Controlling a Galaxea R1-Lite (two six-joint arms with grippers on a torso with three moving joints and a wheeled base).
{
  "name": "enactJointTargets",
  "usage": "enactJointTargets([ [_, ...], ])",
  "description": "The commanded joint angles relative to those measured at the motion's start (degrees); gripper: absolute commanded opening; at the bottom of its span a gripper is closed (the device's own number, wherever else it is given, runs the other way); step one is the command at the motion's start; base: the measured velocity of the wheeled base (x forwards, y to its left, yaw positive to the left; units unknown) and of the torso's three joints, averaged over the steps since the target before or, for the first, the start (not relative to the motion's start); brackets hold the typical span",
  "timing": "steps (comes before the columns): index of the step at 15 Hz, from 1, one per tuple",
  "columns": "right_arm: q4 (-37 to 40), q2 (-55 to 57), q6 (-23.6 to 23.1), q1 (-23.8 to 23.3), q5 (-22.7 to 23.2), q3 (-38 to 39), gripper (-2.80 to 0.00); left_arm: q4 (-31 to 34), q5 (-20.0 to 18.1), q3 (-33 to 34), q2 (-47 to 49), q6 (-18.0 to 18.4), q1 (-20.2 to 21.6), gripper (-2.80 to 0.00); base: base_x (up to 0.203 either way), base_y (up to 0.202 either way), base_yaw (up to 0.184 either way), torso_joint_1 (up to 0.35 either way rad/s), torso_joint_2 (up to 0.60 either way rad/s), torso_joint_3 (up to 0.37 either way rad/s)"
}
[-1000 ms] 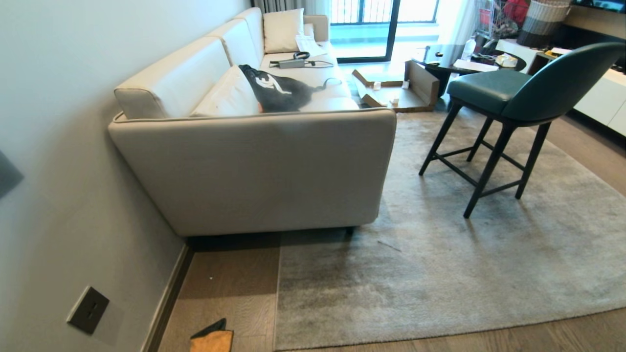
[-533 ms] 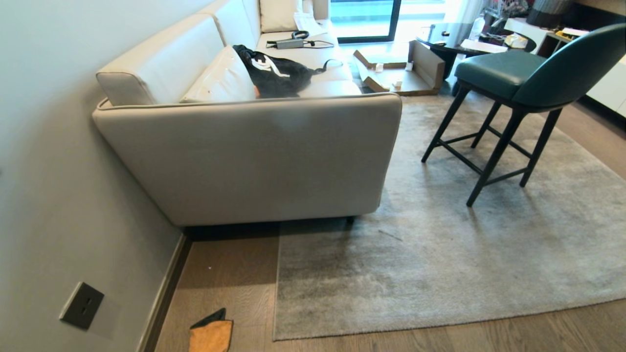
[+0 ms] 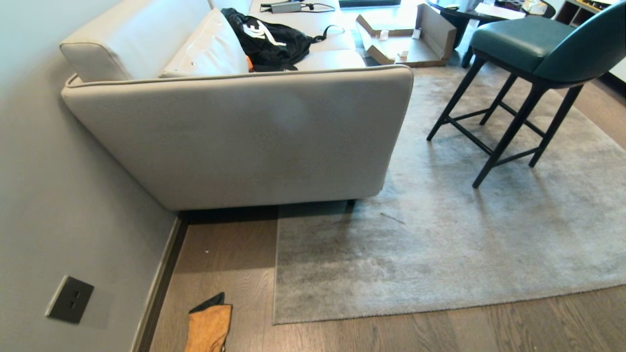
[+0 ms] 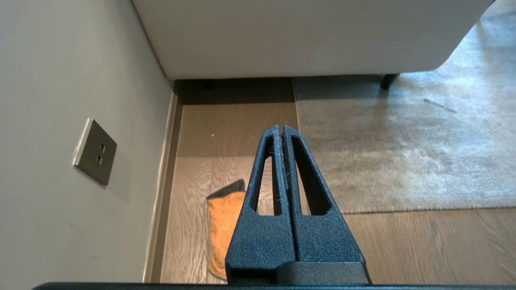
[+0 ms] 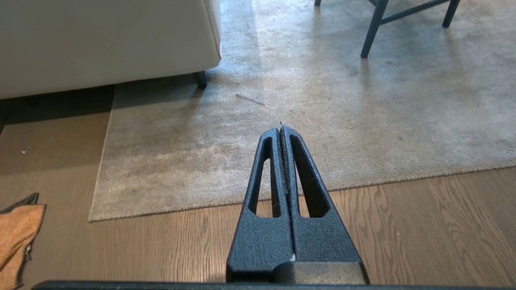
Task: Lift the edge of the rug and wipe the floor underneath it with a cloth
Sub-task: Pick up the rag
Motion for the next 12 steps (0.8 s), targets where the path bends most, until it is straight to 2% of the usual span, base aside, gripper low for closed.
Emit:
enactJointTargets([
  [1,0.0,0.0,0.0,0.0,0.0,0.0,-2.8,0.0,0.0,0.0,0.0,0.0,0.0,-2.8,0.0,0.0,0.0,0.011,0.0,-0.201],
  [12,0.0,0.0,0.0,0.0,0.0,0.0,-2.8,0.0,0.0,0.0,0.0,0.0,0.0,-2.8,0.0,0.0,0.0,0.003,0.0,-0.2],
])
